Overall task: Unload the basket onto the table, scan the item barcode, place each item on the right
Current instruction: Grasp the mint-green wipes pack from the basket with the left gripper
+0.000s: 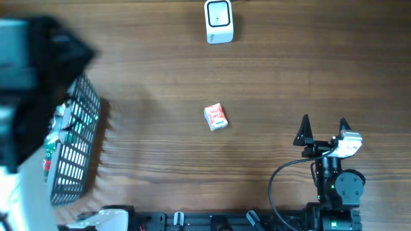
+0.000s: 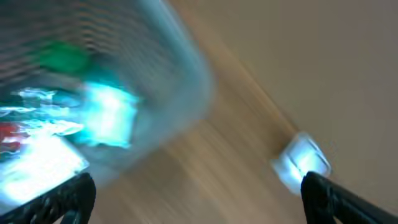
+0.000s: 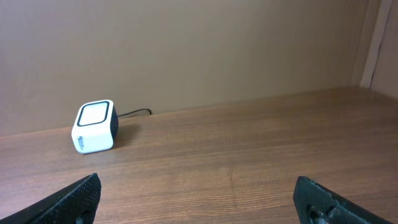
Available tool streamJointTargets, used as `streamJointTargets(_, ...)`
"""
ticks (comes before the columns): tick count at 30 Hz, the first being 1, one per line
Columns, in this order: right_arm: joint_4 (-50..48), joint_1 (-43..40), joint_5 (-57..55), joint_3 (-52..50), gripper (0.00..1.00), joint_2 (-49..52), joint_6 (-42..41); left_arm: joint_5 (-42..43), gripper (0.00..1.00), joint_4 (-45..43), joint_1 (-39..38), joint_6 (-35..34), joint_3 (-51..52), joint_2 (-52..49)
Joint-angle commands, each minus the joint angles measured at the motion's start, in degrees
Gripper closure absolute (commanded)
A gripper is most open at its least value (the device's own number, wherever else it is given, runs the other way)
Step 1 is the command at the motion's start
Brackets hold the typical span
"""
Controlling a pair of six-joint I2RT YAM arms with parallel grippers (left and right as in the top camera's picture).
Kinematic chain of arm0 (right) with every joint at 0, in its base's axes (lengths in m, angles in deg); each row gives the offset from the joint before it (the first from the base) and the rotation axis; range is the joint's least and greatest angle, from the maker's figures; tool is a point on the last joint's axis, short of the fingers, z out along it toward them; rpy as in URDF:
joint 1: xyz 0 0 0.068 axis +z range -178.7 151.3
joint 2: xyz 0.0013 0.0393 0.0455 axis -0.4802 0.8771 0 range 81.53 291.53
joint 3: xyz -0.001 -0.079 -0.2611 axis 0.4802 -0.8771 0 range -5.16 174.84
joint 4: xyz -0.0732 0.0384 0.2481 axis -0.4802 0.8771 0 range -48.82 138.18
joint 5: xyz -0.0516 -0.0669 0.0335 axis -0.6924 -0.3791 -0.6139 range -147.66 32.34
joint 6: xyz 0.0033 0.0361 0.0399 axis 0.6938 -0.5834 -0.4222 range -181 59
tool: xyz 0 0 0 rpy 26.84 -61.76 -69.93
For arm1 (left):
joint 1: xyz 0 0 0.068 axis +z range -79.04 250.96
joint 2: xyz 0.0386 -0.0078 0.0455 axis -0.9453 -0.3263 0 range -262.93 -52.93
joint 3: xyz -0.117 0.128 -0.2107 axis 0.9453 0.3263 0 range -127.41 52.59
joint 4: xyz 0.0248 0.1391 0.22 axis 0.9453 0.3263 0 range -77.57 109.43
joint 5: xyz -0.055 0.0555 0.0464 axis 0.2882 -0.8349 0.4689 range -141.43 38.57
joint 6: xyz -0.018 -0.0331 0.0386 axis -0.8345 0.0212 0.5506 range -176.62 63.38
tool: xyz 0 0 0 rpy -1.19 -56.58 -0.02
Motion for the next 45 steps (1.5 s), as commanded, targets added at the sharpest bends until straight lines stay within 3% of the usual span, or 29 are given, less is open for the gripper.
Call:
streamJointTargets(1, -0.35, -0.17, 0.87, -0.07, 0.0, -0.24, 1.14, 1.84, 0.0, 3.34, 19.85, 0.59, 2.05, 0.07)
streamJointTargets(3, -0.35, -0.17, 0.87, -0.07, 0.0, -0.24, 1.14, 9.27, 0.0, 1.97, 29.77, 3.74, 6.93, -0.7)
streamJointTargets(6, -0.35, -0.17, 0.87, -0.07, 0.0, -0.24, 1.14, 26.18, 0.0, -9.18, 39.23, 16.87, 22.38, -2.21)
streamJointTargets(10, -0.33, -0.17, 0.87, -0.07, 0.0, -0.24, 1.11, 26.84, 0.0, -23.67, 41.42, 23.45, 41.22, -3.85)
streamJointTargets(13, -0.35, -0.17, 0.87, -0.07, 0.0, -0.24, 1.14, 27.21, 0.0, -35.78, 39.58, 23.56, 53.07, -6.62)
streamJointTargets(17, -0.35, -0.17, 0.87, -0.07, 0.0, -0.24, 1.14, 27.17, 0.0, -43.21, 36.74, 27.32, 57.31, -12.68)
streamJointTargets(20, -0.35, -0.17, 0.87, -0.07, 0.0, -0.24, 1.14, 27.21, 0.0, -46.75, 35.63, 27.28, 57.31, -19.39)
streamJointTargets(21, -0.33, -0.17, 0.87, -0.07, 0.0, -0.24, 1.14, 27.17, 0.12, -46.86, 35.63, 27.32, 57.31, -21.24)
streamJointTargets(24, -0.33, -0.17, 0.87, -0.07, 0.0, -0.24, 1.11, 27.17, 0.31, -46.21, 35.63, 27.96, 57.31, -23.26)
streamJointTargets(25, -0.35, -0.17, 0.87, -0.07, 0.0, -0.24, 1.16, 27.19, 0.41, -45.94, 35.65, 28.52, 57.31, -23.26)
streamJointTargets(26, -0.35, -0.17, 0.87, -0.07, 0.0, -0.24, 1.14, 27.17, 0.59, -45.79, 35.65, 29.22, 57.29, -23.17)
streamJointTargets(27, -0.35, -0.17, 0.87, -0.07, 0.0, -0.24, 1.11, 27.17, 0.64, -45.46, 35.65, 29.2, 56.96, -23.06)
streamJointTargets(31, -0.33, -0.17, 0.87, -0.07, 0.0, -0.24, 1.14, 26.27, 0.75, -34.05, 35.69, 29.2, 45.11, -20.55)
streamJointTargets(37, -0.35, -0.17, 0.87, -0.07, 0.0, -0.24, 1.14, 23.61, 0.8, -11.93, 35.69, 27.36, 13.53, -14.88)
streamJointTargets(39, -0.35, -0.17, 0.87, -0.07, 0.0, -0.24, 1.14, 32.02, 0.81, -5.16, 34.42, 25.94, 3.74, -10.82)
streamJointTargets(41, -0.33, -0.17, 0.87, -0.07, 0.0, -0.24, 1.14, 40.59, 0.81, -4.39, 27.8, 25.79, 2.29, -4.44)
streamJointTargets(42, -0.35, -0.17, 0.87, -0.07, 0.0, -0.24, 1.14, 40.65, 0.81, -4.74, 22.51, 24.81, 2.32, -2.23)
streamJointTargets(43, -0.33, -0.17, 0.87, -0.07, 0.0, -0.24, 1.14, 40.19, 0.81, -5.4, 17.18, 24.63, 2.32, -1.05)
streamJointTargets(45, -0.35, -0.17, 0.87, -0.07, 0.0, -0.24, 1.14, 31.54, 0.82, -8.09, -2.32, 20.98, 2.56, -1.31)
